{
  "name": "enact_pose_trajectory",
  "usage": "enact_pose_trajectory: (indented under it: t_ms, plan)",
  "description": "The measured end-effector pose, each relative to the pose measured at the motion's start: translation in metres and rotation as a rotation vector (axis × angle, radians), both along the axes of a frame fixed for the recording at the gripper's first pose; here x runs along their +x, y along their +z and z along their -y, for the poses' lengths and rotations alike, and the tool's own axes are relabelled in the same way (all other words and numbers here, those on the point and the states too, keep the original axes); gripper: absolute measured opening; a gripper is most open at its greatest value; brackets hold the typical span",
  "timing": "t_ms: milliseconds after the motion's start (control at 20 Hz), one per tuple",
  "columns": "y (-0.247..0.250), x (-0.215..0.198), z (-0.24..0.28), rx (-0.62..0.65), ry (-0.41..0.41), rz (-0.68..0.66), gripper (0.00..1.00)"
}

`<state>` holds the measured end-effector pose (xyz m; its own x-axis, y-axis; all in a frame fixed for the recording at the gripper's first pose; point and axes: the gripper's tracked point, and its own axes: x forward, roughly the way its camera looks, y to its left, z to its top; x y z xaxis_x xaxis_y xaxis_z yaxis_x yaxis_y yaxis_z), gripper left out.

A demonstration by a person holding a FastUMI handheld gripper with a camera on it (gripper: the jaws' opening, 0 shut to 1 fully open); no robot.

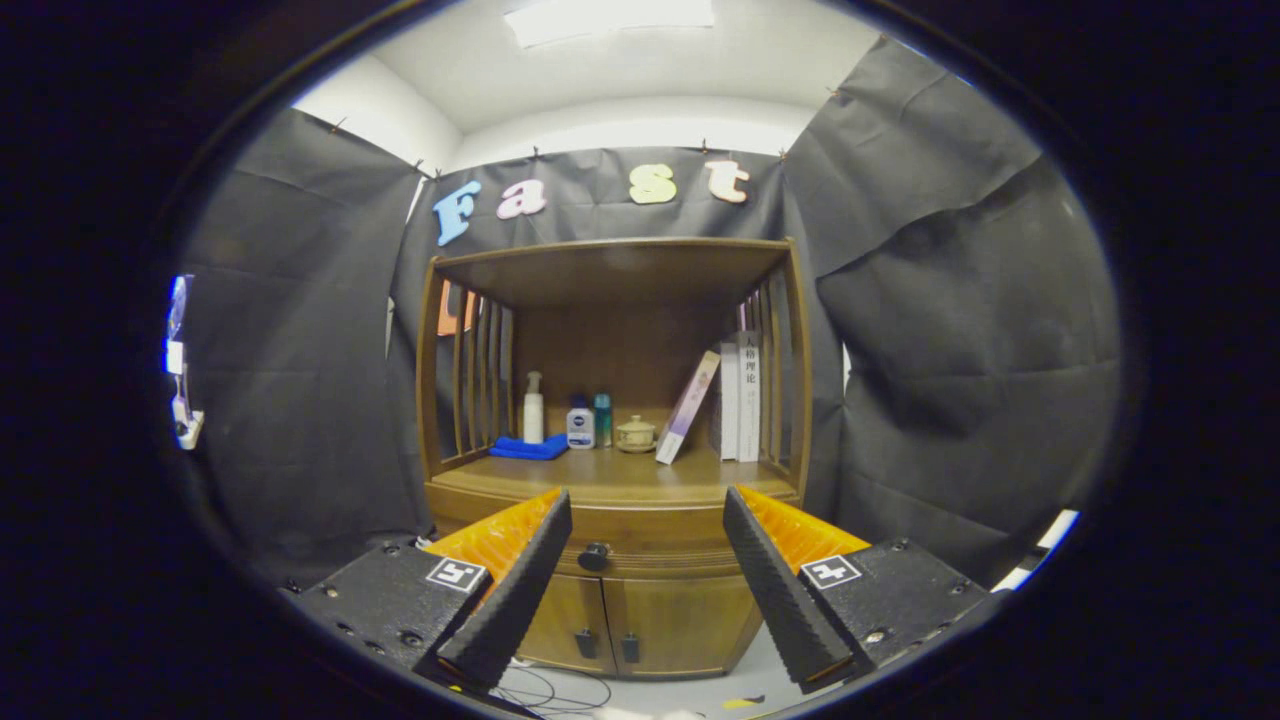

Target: Pull open the drawer, take out the items inside it, and place them on the countertop above the cabinet.

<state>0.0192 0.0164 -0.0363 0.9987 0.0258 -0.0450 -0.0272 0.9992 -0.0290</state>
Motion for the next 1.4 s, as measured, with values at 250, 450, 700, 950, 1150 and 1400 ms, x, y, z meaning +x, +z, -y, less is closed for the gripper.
enact_pose_trajectory:
  t_ms: [250,450,700,950,1150,1400]
  plan:
    - [-0.029,0.024,-0.012,0.002,0.02,-0.018,0.99]
    - [-0.066,0.042,-0.026,-0.01,0.028,-0.054,0.99]
    - [-0.118,0.081,-0.035,-0.056,0.025,-0.095,0.99]
    - [-0.149,0.14,-0.048,-0.027,0.034,-0.133,0.99]
    - [-0.183,0.16,-0.045,-0.05,0.003,-0.218,0.99]
    - [-0.207,0.199,-0.049,-0.015,-0.001,-0.268,0.79]
